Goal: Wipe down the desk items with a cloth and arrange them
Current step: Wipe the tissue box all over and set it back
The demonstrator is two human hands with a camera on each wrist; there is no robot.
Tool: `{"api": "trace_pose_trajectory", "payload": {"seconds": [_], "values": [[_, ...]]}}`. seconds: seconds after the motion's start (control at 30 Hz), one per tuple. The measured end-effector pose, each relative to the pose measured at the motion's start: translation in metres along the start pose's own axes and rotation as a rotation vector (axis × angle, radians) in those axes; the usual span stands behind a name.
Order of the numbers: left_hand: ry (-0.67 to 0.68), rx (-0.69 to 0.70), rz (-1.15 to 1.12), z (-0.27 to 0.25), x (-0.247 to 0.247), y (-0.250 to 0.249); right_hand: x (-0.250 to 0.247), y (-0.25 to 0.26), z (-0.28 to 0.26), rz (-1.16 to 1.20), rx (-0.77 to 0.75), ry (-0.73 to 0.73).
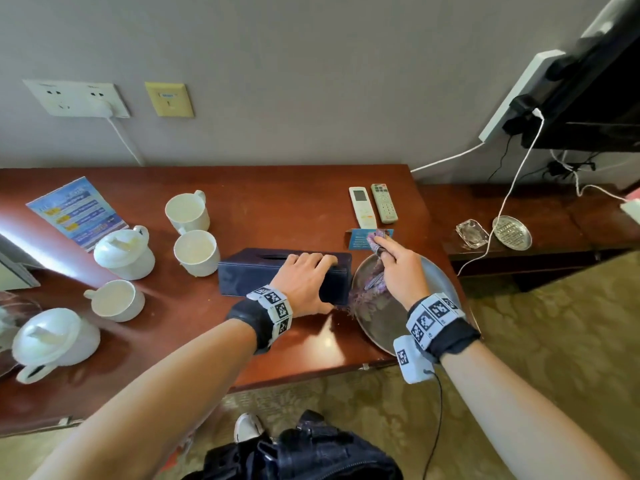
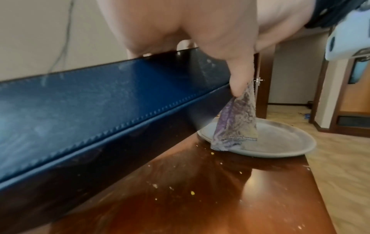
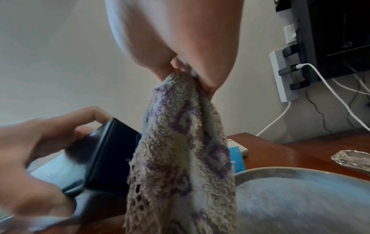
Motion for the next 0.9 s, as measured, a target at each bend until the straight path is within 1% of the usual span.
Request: {"api": "trace_pose_trajectory", "payload": {"seconds": [0.13, 0.3, 0.43, 0.57, 0.63, 0.7, 0.77, 0.83, 0.9], "values": [[0.029, 0.009, 0.085, 0.007, 0.023, -0.012, 0.001, -0.02, -0.013, 0.028, 0.01, 0.032], [0.131, 0.02, 0.153, 0.007, 0.044, -0.016, 0.007, -0.033, -0.024, 0.001, 0.058, 0.063], [0.21, 0.025, 0.138, -0.006, 0.059, -0.013, 0.014, -0.043, -0.028, -0.014, 0.085, 0.061], [0.205, 0.047, 0.095, -0.015, 0.068, -0.01, 0.025, -0.042, -0.028, 0.004, 0.104, 0.101], [0.206, 0.04, 0.024, -0.015, 0.065, -0.007, 0.029, -0.036, -0.027, 0.004, 0.093, 0.116], [0.186, 0.035, -0.1, -0.013, 0.059, -0.004, 0.031, -0.028, -0.025, 0.025, 0.086, 0.119], [0.177, 0.012, -0.282, -0.012, 0.049, -0.001, 0.029, -0.019, -0.022, 0.092, 0.113, 0.091], [0.201, -0.046, -0.51, -0.012, 0.04, 0.001, 0.028, -0.011, -0.016, 0.182, 0.145, 0.043], [0.219, -0.09, -0.678, -0.012, 0.036, 0.0, 0.03, -0.006, -0.01, 0.256, 0.176, -0.013]]}}
Point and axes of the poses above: each hand's wrist, its own z-axis towards the middle knuckle, its own x-axis out of the palm, y = z × x, the point moved 6 cm from there along z, towards the middle knuckle, and after that the axes turned 9 degrees about -x, right-handed, at the moved point
